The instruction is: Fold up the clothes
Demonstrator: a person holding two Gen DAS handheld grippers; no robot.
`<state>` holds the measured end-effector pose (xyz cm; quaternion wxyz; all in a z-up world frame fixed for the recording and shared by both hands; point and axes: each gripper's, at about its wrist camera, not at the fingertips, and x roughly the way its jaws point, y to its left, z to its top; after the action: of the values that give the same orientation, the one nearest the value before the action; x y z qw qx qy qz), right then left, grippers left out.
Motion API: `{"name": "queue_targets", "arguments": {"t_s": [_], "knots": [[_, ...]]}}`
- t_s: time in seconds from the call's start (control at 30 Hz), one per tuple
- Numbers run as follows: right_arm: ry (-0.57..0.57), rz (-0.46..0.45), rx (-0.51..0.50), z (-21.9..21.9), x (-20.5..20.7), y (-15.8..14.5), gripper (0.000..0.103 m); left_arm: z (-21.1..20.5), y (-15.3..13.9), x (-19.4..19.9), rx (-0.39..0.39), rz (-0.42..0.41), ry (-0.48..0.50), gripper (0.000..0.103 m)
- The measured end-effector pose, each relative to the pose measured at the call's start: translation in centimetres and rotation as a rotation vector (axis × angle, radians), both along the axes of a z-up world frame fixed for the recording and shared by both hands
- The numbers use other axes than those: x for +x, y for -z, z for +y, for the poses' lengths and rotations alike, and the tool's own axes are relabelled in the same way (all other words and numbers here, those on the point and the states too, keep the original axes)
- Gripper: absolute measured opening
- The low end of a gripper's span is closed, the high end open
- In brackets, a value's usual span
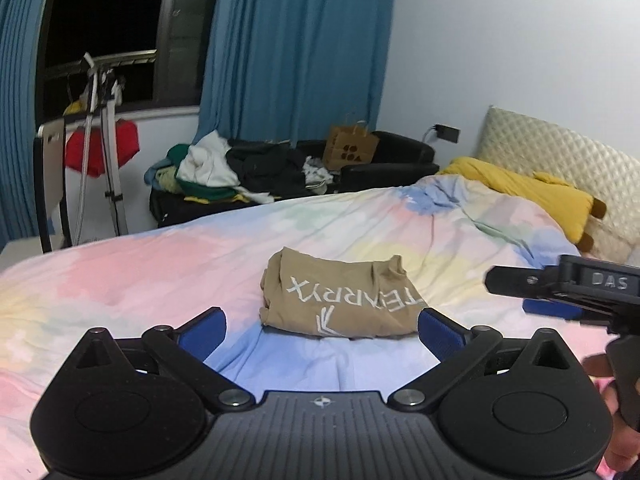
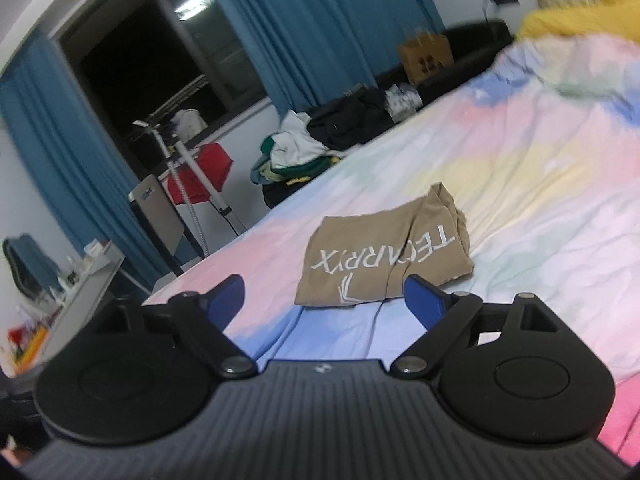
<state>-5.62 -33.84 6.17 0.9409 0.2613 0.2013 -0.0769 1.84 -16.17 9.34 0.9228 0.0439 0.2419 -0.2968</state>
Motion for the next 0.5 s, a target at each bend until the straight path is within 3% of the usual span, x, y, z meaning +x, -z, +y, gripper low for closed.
{"name": "queue_targets", "arguments": {"t_s": [0.27,0.5], "knots": [[0.005,-0.054,-0.205,4.8,-2.7,1.3,0.088,2.2,1.0,-4.0,-0.009,-0.096,-0.015,0.103],[0.018,-0.069,-0.332,7.5,-2.7,3.1,0.088,3.3,3.1,-3.9,0.012,-0.097,-0.056,0.103]]}}
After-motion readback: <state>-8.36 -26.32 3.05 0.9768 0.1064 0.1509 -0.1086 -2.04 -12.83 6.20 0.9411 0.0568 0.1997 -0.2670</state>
